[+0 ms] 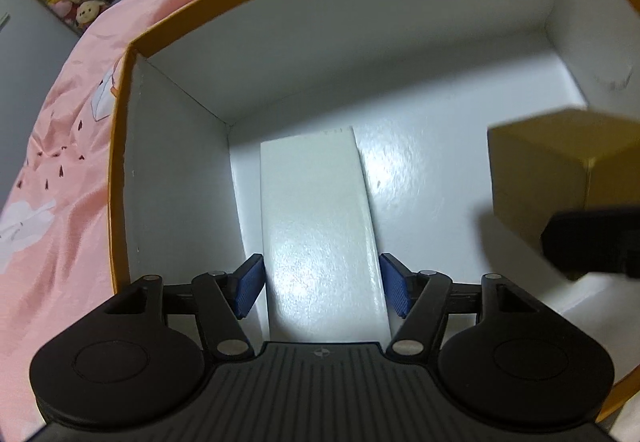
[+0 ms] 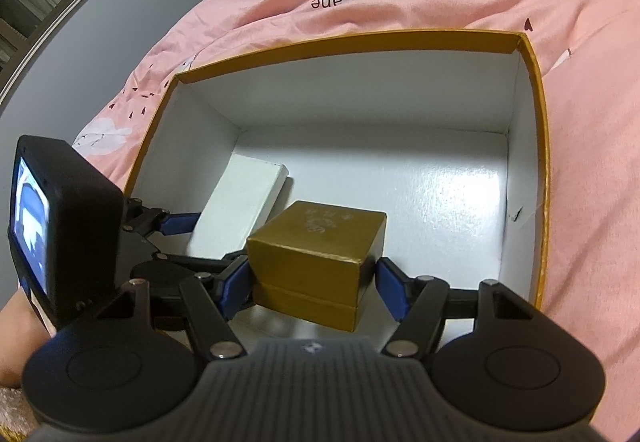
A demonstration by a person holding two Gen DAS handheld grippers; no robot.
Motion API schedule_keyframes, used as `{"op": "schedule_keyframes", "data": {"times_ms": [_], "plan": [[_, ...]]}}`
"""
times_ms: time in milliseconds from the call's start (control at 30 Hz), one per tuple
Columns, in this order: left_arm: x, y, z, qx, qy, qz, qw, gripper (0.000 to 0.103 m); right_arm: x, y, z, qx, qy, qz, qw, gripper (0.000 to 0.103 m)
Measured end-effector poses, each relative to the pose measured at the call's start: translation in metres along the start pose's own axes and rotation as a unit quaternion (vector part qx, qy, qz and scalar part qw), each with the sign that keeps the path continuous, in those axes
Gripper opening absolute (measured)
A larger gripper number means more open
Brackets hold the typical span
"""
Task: Organize objects
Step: 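Lower the white box into the orange box and open the left tool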
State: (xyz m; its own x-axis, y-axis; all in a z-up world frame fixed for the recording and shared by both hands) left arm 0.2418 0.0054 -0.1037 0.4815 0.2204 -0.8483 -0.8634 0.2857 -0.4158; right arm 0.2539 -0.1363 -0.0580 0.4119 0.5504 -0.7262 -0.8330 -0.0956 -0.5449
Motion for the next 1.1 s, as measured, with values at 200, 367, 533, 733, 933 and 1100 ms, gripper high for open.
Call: {"op": "schedule_keyframes", "data": {"times_ms": [200, 367, 533, 733, 933, 1100], "plan": [[0.000, 0.008, -0.008, 0.034, -0.026, 0.001, 0.9991, 0.070, -0.001, 0.000, 0.001, 0.000, 0.002, 0.001, 1.000, 0.069], [-0.004, 0.010, -0.005, 0.020, -0.023, -0.012, 0.9995, 0.068, -0.002, -0.001, 0.001, -0.002, 0.003, 0.000, 1.000, 0.069], [-0.016, 0.004, 0.011, -0.030, 0.013, -0.046, 0.9984, 0.068, -0.004, -0.002, 0.002, -0.005, 0.004, -0.002, 1.000, 0.069], [-0.047, 0.002, 0.035, -0.097, 0.047, -0.126, 0.9861, 0.069, -0.006, -0.007, 0.004, 0.000, -0.001, -0.001, 1.000, 0.069], [-0.063, -0.003, 0.070, -0.200, 0.053, -0.179, 0.9620, 0.071, -0.004, -0.019, 0.014, -0.002, -0.009, -0.004, 1.000, 0.069], [-0.058, -0.006, 0.088, -0.249, 0.054, -0.183, 0.9496, 0.071, 0.003, -0.032, 0.027, -0.009, -0.012, -0.011, 1.000, 0.069]]}}
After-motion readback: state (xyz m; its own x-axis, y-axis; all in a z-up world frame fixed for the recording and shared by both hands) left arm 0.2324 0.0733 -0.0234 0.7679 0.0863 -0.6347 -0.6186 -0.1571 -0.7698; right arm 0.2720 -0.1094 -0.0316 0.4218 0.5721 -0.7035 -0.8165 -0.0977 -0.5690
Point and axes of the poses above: each gripper's, at about its wrist camera, not at the fingertips, and x roughly the way its jaws point, z to its left, y to its underside, the point moved 2 cm from there along x, roughly the way its jaws point, and after that the axes turned 9 degrees about -z, right-handed, at the moved point
